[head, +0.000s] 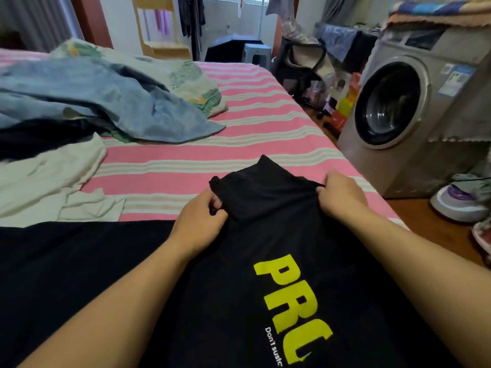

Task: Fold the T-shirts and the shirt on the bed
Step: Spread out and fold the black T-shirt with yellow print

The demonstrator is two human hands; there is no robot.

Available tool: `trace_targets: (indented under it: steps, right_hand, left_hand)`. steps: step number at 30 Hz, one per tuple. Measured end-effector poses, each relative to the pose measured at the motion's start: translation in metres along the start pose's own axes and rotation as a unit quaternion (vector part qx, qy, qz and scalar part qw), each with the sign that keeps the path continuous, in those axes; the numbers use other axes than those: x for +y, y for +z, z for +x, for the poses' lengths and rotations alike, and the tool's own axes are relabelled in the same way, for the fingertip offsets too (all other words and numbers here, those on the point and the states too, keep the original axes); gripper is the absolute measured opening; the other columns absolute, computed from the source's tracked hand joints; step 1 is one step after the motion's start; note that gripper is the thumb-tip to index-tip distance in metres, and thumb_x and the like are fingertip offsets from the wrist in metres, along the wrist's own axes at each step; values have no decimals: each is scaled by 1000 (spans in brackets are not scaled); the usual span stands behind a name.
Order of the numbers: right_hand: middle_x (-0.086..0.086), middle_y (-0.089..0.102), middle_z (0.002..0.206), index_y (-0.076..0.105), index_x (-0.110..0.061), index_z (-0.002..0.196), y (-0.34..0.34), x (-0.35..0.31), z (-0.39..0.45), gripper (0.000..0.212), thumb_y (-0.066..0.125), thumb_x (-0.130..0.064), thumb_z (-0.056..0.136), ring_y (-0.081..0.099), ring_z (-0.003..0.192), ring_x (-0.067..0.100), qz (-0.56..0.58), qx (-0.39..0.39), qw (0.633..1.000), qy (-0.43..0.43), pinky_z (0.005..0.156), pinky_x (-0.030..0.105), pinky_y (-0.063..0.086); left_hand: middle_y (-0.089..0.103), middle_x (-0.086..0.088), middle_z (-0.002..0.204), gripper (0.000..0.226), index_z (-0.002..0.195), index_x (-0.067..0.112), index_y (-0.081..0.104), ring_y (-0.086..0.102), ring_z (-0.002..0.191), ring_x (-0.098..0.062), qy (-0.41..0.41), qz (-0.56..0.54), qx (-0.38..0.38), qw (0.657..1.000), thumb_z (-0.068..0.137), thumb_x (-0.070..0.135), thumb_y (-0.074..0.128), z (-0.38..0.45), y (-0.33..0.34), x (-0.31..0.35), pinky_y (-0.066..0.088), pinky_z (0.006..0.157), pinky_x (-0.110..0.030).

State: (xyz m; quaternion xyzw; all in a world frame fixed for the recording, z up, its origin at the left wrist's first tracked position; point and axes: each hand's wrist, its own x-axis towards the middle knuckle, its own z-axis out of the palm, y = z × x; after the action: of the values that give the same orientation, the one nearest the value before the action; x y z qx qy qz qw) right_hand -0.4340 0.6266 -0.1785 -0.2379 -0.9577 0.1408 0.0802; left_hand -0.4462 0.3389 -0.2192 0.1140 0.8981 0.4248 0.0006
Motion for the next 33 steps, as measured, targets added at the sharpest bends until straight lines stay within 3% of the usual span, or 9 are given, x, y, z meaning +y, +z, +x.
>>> trace_targets:
  steps: [4,7,11,14,16,23,27,31,33]
  right_hand:
    - [17,63,114,54,-10,107,-3,5,4,17,58,-17,92,59,98,37,-108,-29,994,7,74,34,41]
    - [16,60,120,56,-9,121,-6,-16,18,32,58,-15,90,59,108,38,-134,-39,990,-5,81,38,48]
    - [14,53,137,57,-16,135,8,-49,47,40,52,-13,95,50,125,38,-65,-34,987,-143,104,45,45]
    - [9,47,143,55,-26,141,28,-78,70,50,45,-6,96,41,132,35,-63,-106,960,-252,114,45,34]
    - [6,44,147,54,-29,143,37,-88,88,53,45,-5,96,37,136,34,-96,-143,950,-260,117,49,31]
    - [7,63,104,67,-20,93,28,-93,131,2,69,-22,92,60,99,29,-81,-88,955,-270,84,35,48]
    - [10,65,93,69,-11,88,22,-83,137,6,65,-13,91,58,86,31,-93,25,981,-166,71,32,42]
    - [13,63,87,67,-6,89,35,-78,131,15,53,-2,86,54,73,30,-114,10,987,-109,67,32,41]
    - [11,62,90,69,-7,94,33,-81,130,21,50,0,85,56,81,31,-104,-17,987,-121,70,34,45]
  left_hand:
    - [48,1,87,22,71,13,47,47,85,-21,-14,87,54,995,90,22,54,5,10,-4,36,68,-33]
    - [44,1,95,23,70,14,46,42,93,-19,-46,103,90,990,91,23,48,3,15,-5,39,78,-34]
    - [42,5,88,18,74,20,42,41,89,-19,-23,101,97,990,89,27,49,3,17,-8,36,75,-33]
    - [40,8,84,21,75,23,38,41,83,-18,3,107,108,988,92,28,50,4,18,-10,34,73,-33]
    - [41,7,83,19,76,21,39,42,80,-18,3,95,115,989,91,23,50,5,19,-13,35,71,-34]
    - [46,11,81,23,78,30,35,44,75,-10,9,88,109,990,95,24,49,3,19,-11,36,72,-32]
    - [49,10,76,26,77,26,39,45,71,-10,2,114,132,985,102,30,47,6,23,-14,41,76,-34]
    - [49,8,73,27,78,24,39,44,69,-10,-29,126,158,979,105,29,41,7,28,-16,39,68,-34]
    - [50,8,71,25,81,24,38,43,67,-10,-36,136,160,977,106,28,38,7,28,-16,36,65,-34]
